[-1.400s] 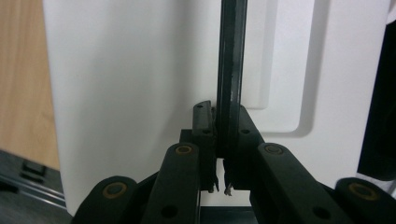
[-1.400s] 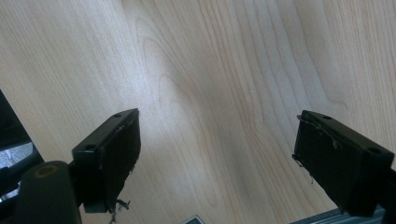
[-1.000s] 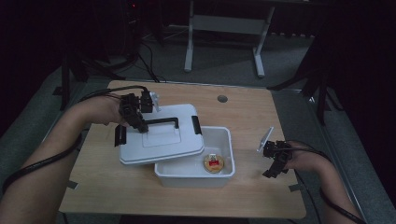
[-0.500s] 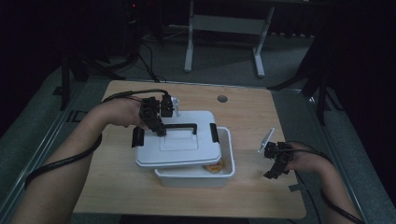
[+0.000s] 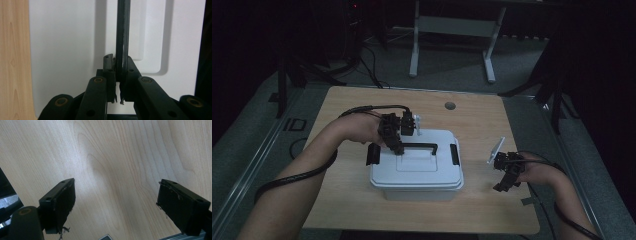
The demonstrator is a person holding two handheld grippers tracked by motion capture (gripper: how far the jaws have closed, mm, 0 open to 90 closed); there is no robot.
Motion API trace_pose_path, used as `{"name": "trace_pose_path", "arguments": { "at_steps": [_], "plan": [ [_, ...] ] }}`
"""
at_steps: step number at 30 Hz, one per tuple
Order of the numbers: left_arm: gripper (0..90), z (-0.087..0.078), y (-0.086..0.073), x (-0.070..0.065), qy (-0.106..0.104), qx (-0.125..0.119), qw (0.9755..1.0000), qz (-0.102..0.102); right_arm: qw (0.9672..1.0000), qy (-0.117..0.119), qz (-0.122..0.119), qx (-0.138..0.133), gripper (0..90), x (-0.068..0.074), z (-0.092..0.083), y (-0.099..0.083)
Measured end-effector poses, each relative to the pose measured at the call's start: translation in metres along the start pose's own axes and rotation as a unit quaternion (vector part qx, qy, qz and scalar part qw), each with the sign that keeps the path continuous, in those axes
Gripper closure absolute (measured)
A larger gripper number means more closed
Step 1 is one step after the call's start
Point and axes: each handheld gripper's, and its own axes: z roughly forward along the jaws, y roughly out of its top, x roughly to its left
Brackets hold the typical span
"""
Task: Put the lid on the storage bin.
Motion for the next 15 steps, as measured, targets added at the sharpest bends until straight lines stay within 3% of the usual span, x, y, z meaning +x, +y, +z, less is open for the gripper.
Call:
{"name": "trace_pose_path", "arguments": {
  "at_steps": [5,6,15],
  "plan": [
    [83.7,0.001,0.006,0.0,-0.01,-0.024,0.9997,0.005,1.0,0.0,-0.001,0.006,14.7,0.0,0.003,0.001],
    [83.6,0.001,0.007,0.001,-0.003,-0.023,0.9997,0.006,1.0,0.0,-0.001,0.007,14.7,0.0,0.003,0.002],
    [83.6,0.012,0.008,0.003,-0.008,-0.017,0.9998,0.002,1.0,0.001,-0.002,0.009,14.7,0.0,0.005,0.001]
  ]
}}
